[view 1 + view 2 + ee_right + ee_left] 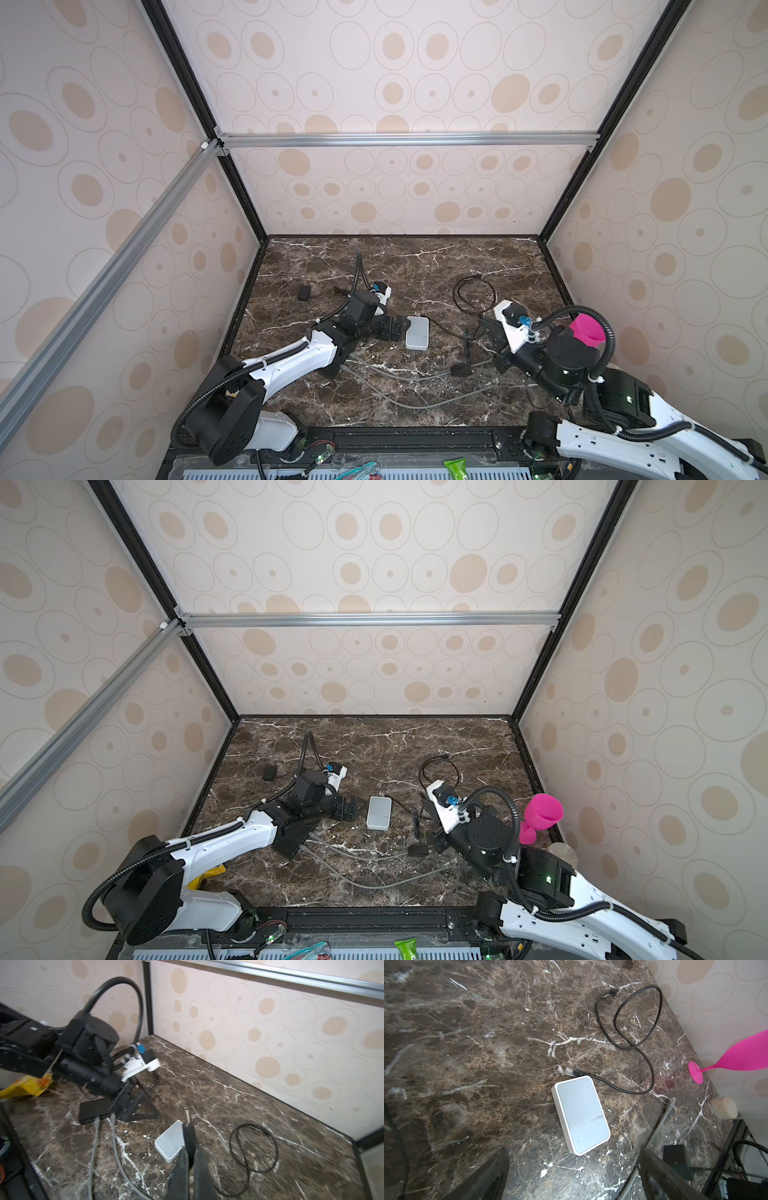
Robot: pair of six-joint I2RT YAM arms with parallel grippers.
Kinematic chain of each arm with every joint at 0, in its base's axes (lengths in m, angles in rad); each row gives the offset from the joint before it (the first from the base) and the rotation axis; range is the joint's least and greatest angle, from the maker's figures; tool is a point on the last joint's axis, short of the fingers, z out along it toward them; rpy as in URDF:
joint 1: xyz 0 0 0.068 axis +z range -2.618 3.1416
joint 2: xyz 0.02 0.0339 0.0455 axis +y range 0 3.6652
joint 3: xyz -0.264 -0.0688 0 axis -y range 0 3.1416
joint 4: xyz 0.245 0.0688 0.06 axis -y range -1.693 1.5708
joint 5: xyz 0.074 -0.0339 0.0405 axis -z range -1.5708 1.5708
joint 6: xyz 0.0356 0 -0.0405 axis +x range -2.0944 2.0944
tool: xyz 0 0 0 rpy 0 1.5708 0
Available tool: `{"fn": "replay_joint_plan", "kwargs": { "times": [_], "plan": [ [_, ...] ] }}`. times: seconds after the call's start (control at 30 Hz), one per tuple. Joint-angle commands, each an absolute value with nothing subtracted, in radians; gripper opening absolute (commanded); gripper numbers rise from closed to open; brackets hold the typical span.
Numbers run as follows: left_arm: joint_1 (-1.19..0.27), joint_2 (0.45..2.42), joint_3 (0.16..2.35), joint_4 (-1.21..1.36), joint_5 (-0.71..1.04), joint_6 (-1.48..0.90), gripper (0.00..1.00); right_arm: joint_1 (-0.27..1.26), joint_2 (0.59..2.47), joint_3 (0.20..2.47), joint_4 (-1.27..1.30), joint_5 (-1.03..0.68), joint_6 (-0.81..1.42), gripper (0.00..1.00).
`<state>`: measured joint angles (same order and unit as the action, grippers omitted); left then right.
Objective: Insert the plug into the switch port
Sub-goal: 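Grasp the white router with the left gripper while the right gripper lifts the plug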
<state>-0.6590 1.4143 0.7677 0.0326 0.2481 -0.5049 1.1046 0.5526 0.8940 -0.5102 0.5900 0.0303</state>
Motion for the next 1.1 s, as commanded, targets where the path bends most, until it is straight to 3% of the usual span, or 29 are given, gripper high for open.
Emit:
{"fn": "replay_joint_plan", "kwargs": {
  "times": [0.0, 0.07, 0.13, 0.5, 0.67, 1.07],
  "plan": [
    [-0.661, 1.538, 0.855, -0.013, 0.315, -0.467, 0.89, 1.1, 0.502, 0.922, -0.579, 0.786, 0.064, 0.0],
    [-0.678, 1.617, 0.921, -0.089, 0.269, -0.445, 0.9, 1.101, 0.487, 0.919, -0.577, 0.815, 0.036, 0.0],
    [-0.701, 1.68, 0.983, -0.143, 0.214, -0.435, 0.98, 1.101, 0.487, 0.921, -0.589, 0.841, 0.017, 0.0],
    [-0.855, 2.014, 1.401, -0.507, -0.114, -0.383, 0.98, 1.1, 0.454, 0.847, -0.578, 0.825, 0.019, 0.0],
    [-0.871, 2.057, 1.432, -0.575, -0.202, -0.397, 0.97, 1.101, 0.451, 0.83, -0.586, 0.819, 0.04, 0.0],
    [-0.861, 1.911, 1.316, -0.512, -0.074, -0.228, 0.64, 1.101, 0.5, 0.805, -0.566, 0.786, 0.046, 0.0]
  ]
}}
